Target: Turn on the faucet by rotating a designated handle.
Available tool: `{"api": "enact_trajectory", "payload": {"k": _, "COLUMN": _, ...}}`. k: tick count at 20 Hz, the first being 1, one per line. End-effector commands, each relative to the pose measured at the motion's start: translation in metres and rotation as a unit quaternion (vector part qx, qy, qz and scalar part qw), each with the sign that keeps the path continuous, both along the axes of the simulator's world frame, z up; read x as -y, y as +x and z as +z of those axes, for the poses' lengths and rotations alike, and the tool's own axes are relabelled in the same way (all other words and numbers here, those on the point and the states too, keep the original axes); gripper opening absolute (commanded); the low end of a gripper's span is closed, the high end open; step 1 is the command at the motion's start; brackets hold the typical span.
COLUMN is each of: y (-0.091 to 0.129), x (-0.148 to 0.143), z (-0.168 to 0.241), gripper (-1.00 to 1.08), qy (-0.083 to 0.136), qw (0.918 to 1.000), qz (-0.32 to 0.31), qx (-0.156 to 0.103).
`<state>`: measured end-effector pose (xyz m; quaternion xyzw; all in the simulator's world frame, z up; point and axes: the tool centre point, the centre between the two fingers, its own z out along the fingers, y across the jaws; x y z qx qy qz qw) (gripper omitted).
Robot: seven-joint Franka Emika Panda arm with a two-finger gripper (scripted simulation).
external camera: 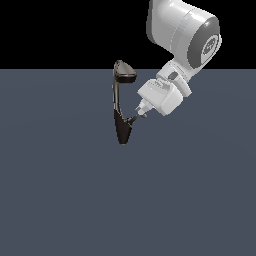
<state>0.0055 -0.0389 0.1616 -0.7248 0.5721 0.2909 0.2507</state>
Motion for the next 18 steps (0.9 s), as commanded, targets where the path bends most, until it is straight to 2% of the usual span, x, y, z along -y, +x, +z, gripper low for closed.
{"api": "enact_trajectory", "payload": {"k": 1, "y": 0.002, "x": 0.003, "z": -0.003, "gripper": -1.00, "qy": -0.001, "qw": 1.0000, "qz": 0.000, "qx": 0.000}}
{"api": "enact_trajectory", "payload": {"k": 18, "y": 0.019, "x": 0.049, "z": -0.055, "gripper": -1.00, "qy": -0.004, "qw": 0.9998, "qz": -0.012, "qx": -0.015}}
